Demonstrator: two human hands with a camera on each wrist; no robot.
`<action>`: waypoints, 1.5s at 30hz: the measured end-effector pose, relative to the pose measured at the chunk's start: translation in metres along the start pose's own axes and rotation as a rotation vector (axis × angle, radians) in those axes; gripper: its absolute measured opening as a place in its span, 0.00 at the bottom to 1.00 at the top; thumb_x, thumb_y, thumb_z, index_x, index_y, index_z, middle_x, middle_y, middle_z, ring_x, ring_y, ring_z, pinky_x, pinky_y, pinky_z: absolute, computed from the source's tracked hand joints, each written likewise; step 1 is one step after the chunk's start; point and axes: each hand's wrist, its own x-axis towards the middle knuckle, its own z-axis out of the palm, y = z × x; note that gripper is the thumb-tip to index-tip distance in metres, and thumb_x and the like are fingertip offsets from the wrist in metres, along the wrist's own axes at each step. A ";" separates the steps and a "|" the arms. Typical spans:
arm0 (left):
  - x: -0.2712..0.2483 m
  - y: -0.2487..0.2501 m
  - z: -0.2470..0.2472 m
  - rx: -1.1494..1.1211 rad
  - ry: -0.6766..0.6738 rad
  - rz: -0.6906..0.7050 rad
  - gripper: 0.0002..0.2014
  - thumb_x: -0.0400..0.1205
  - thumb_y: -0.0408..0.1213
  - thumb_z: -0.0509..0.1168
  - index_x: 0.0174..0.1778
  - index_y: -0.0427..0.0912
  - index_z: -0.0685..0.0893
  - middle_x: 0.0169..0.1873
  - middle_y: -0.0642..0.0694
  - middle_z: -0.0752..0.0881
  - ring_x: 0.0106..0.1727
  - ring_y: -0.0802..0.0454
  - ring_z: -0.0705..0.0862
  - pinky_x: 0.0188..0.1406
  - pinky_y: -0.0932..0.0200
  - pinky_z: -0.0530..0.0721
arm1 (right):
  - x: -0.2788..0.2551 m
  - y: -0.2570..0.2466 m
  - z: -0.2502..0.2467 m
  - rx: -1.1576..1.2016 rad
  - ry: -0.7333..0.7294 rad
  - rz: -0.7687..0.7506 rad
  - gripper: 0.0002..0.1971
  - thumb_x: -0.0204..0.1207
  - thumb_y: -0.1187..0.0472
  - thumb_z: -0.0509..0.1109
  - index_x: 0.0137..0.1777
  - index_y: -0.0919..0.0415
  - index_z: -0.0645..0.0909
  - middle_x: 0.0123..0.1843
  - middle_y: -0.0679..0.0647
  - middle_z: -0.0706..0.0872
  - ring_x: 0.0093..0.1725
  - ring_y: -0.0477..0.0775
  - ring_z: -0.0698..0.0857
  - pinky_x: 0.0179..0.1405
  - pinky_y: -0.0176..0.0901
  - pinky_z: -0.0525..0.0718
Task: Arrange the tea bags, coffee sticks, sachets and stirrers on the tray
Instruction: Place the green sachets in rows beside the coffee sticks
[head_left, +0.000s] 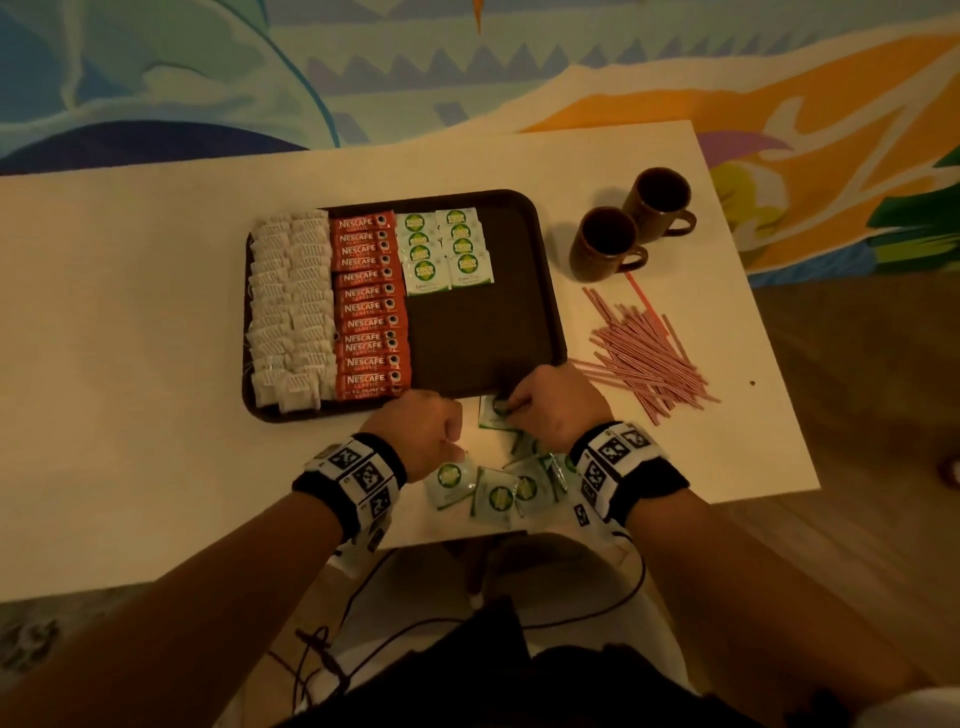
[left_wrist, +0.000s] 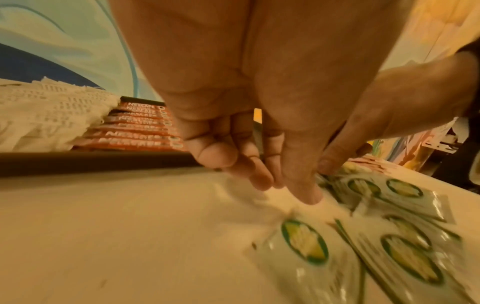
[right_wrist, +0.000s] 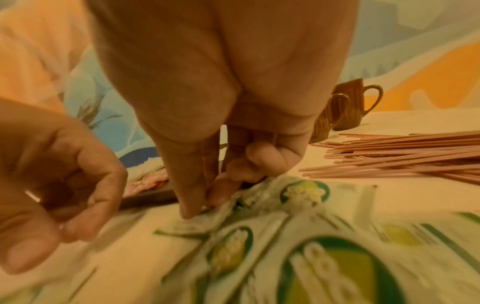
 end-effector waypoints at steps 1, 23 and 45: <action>-0.004 0.000 0.007 0.012 -0.015 -0.017 0.11 0.77 0.51 0.77 0.47 0.53 0.84 0.50 0.53 0.84 0.49 0.53 0.83 0.51 0.51 0.87 | -0.004 0.000 0.003 -0.042 -0.008 -0.018 0.09 0.78 0.51 0.76 0.56 0.47 0.93 0.52 0.51 0.93 0.48 0.57 0.90 0.50 0.51 0.91; -0.017 -0.027 -0.003 -0.249 0.226 -0.048 0.10 0.79 0.35 0.76 0.45 0.53 0.82 0.46 0.54 0.84 0.47 0.57 0.81 0.45 0.59 0.80 | 0.009 -0.021 0.006 0.022 0.091 -0.250 0.04 0.78 0.56 0.77 0.49 0.47 0.85 0.55 0.47 0.80 0.57 0.51 0.80 0.55 0.47 0.83; 0.117 -0.053 -0.094 -0.297 0.505 -0.089 0.07 0.79 0.37 0.76 0.51 0.48 0.88 0.52 0.47 0.83 0.52 0.50 0.82 0.50 0.58 0.76 | 0.149 -0.023 -0.052 0.456 0.324 0.076 0.23 0.72 0.60 0.84 0.66 0.57 0.84 0.51 0.51 0.88 0.51 0.52 0.87 0.53 0.49 0.87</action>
